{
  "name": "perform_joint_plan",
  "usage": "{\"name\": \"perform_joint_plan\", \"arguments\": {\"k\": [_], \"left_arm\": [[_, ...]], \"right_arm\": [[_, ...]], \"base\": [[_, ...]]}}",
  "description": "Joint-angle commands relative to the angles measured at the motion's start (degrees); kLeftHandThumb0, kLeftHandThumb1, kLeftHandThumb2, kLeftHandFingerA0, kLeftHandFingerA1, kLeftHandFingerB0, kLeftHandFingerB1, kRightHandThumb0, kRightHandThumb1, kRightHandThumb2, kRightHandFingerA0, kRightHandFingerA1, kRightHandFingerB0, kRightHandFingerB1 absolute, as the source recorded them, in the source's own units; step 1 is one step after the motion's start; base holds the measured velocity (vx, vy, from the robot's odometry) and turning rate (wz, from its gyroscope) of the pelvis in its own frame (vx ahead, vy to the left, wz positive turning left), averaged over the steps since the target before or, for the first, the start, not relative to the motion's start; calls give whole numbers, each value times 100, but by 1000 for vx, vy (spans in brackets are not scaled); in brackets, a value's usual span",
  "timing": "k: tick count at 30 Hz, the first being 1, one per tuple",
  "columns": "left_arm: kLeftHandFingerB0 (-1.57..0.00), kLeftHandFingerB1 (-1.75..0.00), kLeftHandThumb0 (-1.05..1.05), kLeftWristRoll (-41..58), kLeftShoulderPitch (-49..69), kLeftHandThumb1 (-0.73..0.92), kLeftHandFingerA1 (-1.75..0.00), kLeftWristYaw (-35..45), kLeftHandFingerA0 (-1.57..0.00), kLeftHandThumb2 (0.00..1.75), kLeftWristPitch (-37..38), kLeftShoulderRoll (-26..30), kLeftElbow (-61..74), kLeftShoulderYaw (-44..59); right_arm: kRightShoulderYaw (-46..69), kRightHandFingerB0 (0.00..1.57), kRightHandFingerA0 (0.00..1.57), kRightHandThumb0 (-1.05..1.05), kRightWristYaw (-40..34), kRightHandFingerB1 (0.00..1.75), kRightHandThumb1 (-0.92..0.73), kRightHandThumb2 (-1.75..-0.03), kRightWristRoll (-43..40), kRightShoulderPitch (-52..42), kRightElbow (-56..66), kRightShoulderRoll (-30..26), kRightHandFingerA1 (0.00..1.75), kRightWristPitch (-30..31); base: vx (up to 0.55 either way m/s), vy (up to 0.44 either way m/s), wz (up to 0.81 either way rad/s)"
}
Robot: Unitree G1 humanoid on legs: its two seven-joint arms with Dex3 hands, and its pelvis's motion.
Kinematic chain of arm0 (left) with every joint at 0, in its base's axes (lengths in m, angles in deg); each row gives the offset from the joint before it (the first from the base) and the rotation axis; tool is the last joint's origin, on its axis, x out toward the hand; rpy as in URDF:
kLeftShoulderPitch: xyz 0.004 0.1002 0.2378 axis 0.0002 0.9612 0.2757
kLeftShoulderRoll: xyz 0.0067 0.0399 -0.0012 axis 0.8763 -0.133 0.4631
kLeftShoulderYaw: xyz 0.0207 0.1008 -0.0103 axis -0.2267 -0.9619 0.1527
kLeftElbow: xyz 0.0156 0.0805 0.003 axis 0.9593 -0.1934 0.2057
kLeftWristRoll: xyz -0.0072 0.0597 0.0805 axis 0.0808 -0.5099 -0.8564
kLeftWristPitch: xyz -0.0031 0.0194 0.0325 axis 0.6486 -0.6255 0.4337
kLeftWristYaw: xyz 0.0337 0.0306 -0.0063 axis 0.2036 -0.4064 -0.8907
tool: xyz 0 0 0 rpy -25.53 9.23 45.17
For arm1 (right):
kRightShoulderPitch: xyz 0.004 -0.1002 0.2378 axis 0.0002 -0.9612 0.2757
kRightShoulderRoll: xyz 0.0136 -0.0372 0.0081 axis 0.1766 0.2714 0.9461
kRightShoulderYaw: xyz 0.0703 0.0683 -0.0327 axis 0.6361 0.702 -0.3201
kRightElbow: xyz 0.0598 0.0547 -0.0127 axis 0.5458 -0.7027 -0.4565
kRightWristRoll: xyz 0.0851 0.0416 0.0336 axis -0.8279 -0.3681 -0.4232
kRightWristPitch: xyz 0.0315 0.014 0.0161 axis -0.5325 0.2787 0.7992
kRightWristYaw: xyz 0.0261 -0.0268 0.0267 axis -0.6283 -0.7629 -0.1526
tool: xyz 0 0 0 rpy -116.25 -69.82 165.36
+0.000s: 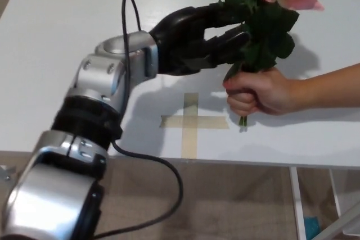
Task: Use the left hand to pick up the rose and passes it to a human.
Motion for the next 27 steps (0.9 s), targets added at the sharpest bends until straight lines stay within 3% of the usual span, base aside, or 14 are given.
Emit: {"name": "perform_joint_plan", "arguments": {"k": [1, 5, 9, 13, 16, 21, 22, 23, 24, 25, 26, 27], "left_arm": [[0, -1, -81, -339, -269, 52, 0, 701, 0, 57, 70, 237, -136, -212], [0, 0, -72, -500, -495, 50, 0, 1048, 0, 57, -82, 619, -90, -401], [0, 0, -71, -545, -562, 49, 0, 1147, 0, 57, -61, 701, -129, -441], [0, 0, -73, -735, -660, 50, 0, 1565, 0, 57, -20, 1282, 7, -542], [0, 0, -73, -744, -635, 50, 0, 1622, 0, 57, -18, 1350, 54, -538], [0, -4, -83, -386, 334, 48, 0, 1402, 0, 59, 530, 1821, 1033, 242], [0, -9, -74, -289, 601, 42, -2, 1286, 0, 82, 527, 1866, 1395, 483], [0, -18, -81, -251, 790, 48, -6, 1211, 0, 59, 494, 1893, 1680, 647], [0, -18, -81, -233, 927, 48, -6, 1156, 0, 59, 467, 1913, 1896, 763], [0, -18, -77, -175, 1115, 36, -8, 1106, 0, 71, 497, 1950, 2155, 913], [0, -21, -65, -137, 1378, 36, -13, 1053, 0, 81, 568, 2001, 2512, 1110], [0, -24, -63, -123, 1566, 35, -17, 1070, 0, 81, 616, 2066, 2751, 1245]], "right_arm": [[12, 42, 50, -38, 54, 35, -72, -61, 13, -49, -26, -15, 38, 25], [33, 42, 50, -39, 65, 35, -72, -61, -2, -86, -35, -21, 38, 12], [32, 42, 50, -39, 74, 35, -72, -61, 7, -88, -35, -20, 38, 7], [44, 41, 49, -39, 91, 34, -72, -61, -1, -146, -32, -24, 37, -14], [47, 41, 49, -39, 97, 34, -72, -61, 0, -158, -27, -31, 37, -20], [-9, 42, 49, -39, 76, 35, -72, -61, 56, -245, -47, -35, 37, -19], [-10, 43, 50, -39, 76, 35, -72, -61, 59, -248, -55, -39, 38, -17], [-10, 43, 50, -39, 73, 35, -72, -61, 58, -250, -60, -40, 38, -11], [-9, 43, 50, -39, 68, 35, -72, -61, 56, -249, -64, -40, 38, -2], [-9, 43, 51, -39, 61, 35, -72, -61, 56, -248, -68, -38, 38, 8], [-14, 44, 51, -40, 62, 35, -72, -61, 59, -248, -72, -38, 38, 14], [-12, 44, 51, -40, 55, 35, -72, -61, 57, -255, -75, -41, 38, 19]], "base": [[0, 0, 0], [0, 0, 0], [0, 0, 0], [0, 0, 0], [0, 0, 0], [0, 0, 0], [0, 0, 0], [0, 0, 0], [0, 0, 0], [0, 0, 0], [0, 0, 0], [0, 0, 0]]}}
